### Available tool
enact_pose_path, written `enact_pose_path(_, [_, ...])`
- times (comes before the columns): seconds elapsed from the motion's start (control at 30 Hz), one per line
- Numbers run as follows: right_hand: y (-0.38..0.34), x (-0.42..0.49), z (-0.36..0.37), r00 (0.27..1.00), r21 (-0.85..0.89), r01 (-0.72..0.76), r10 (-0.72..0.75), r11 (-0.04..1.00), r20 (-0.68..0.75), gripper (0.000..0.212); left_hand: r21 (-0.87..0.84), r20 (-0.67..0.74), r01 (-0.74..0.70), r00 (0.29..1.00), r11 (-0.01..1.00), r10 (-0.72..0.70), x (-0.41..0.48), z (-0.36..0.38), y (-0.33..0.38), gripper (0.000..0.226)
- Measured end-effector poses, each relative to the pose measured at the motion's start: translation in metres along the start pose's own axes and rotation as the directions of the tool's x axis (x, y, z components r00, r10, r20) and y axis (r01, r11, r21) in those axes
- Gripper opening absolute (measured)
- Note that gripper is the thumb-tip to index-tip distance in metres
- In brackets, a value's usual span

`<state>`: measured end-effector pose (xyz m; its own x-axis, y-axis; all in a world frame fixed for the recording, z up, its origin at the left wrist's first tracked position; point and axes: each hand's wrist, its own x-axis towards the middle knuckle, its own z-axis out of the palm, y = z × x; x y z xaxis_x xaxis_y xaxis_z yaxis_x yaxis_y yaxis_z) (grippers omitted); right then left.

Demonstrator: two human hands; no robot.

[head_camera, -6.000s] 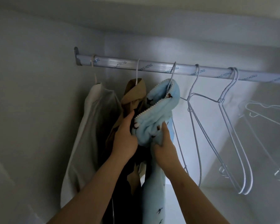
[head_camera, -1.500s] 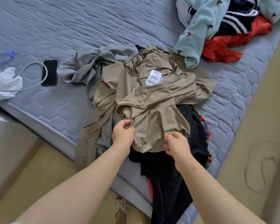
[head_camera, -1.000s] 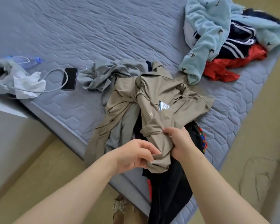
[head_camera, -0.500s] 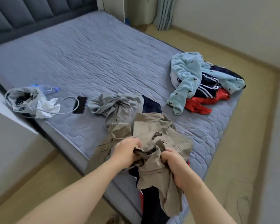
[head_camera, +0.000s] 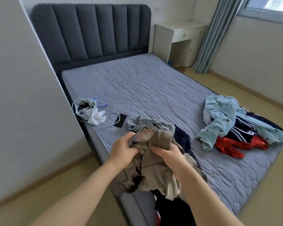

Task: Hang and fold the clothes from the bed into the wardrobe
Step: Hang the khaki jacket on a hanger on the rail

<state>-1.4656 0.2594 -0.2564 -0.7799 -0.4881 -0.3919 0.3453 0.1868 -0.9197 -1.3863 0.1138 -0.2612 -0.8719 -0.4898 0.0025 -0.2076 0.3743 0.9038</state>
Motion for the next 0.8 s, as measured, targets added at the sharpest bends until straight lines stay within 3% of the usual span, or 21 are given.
enact_pose_path(0.17, [-0.019,0.003,0.096,0.975,-0.047,0.072,-0.060,0.996,0.215,0.010,-0.116,-0.317,0.060,0.944,0.992,-0.094,-0.037,-0.084,-0.018,0.036])
enact_pose_path(0.27, [-0.016,-0.007,0.169,0.935,-0.078,0.086,-0.054,0.993,0.350,0.009,-0.188,-0.481,0.097,0.858,0.977,-0.178,-0.075,-0.142,-0.037,0.014])
enact_pose_path(0.33, [-0.009,-0.021,0.223,0.896,-0.114,0.107,-0.046,0.988,0.441,0.007,-0.217,-0.573,0.119,0.788,0.969,-0.225,-0.110,-0.183,-0.053,0.015])
enact_pose_path(0.53, [0.026,-0.097,0.379,0.719,-0.169,0.136,0.020,0.976,0.695,0.008,-0.267,-0.767,0.174,0.556,0.948,-0.318,-0.237,-0.293,-0.096,0.022])
enact_pose_path(0.8, [0.063,-0.208,0.531,0.480,-0.154,0.150,0.064,0.977,0.875,0.007,-0.251,-0.911,0.238,0.269,0.938,-0.312,-0.383,-0.400,-0.132,0.018])
